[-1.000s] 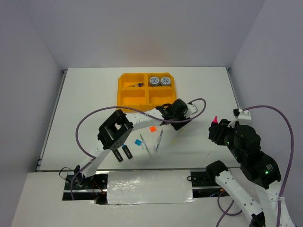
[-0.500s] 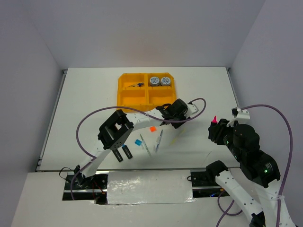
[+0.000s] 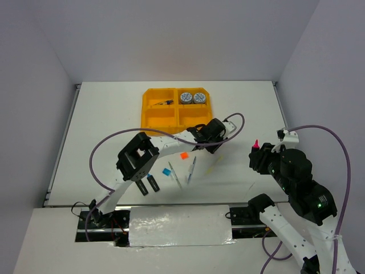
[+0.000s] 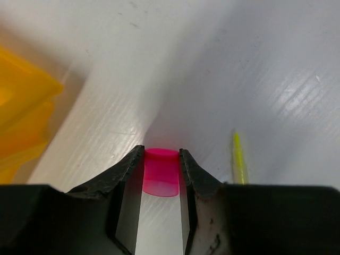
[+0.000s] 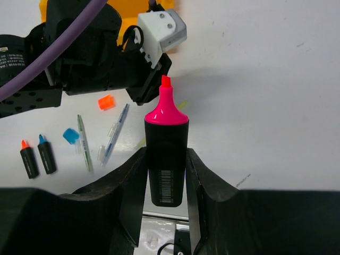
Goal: Sort the stationery into containers
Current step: Pick up the pen cap from the center of the board, then close the pen cap on the pen.
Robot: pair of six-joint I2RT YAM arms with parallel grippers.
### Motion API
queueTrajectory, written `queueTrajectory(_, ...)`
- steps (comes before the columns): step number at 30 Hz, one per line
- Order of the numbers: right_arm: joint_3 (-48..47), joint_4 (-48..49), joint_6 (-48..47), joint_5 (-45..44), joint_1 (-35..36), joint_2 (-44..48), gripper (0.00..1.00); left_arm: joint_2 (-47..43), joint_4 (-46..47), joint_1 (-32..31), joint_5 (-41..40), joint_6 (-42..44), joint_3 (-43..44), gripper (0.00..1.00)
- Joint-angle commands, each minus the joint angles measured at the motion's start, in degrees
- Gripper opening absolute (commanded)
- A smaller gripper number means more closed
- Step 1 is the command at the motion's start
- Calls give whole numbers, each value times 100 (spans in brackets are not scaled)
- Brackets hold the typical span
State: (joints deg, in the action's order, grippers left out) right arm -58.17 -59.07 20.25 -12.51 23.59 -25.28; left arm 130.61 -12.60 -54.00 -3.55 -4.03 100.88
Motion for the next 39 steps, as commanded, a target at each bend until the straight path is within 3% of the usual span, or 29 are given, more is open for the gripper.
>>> queueTrajectory(1,-2,422,-74,222,-13,-65,17,-658,12,56,-470,-606,168,0)
queueTrajectory(6,402,1010,-100,1082,-13,-48,17,-1589,-128,240,-1226,-1414,-15,0)
queueTrajectory(8,709,1561,-21,1934,-13,5,17,-2237,-42,390,-1183,-1880,-260,0)
queueTrajectory(13,1641,3223,355,4243,-4,146,17,-3935,968,688,-604,-2409,-1991,0)
queueTrajectory(17,2711,5135,848,5002,5,181,17,-5596,1944,882,160,-2506,-3465,0)
queueTrajectory(22,3593,7360,1560,5224,162,-126,16,-7115,2892,891,689,-2637,-4575,0)
queueTrajectory(27,3691,8506,1413,4768,1268,-1013,15,-7953,4000,900,1339,-3076,-5517,0)
queueTrajectory(30,3576,8885,1472,4557,1753,-1462,16,-8121,4353,900,1760,-3253,-5798,0)
queueTrajectory(34,3734,9912,1798,4416,1859,-1734,16,-8314,4976,900,2007,-3499,-6167,0)
queueTrajectory(39,3743,10468,1965,4468,1930,-2069,15,-8402,5277,900,1999,-3657,-6344,0)
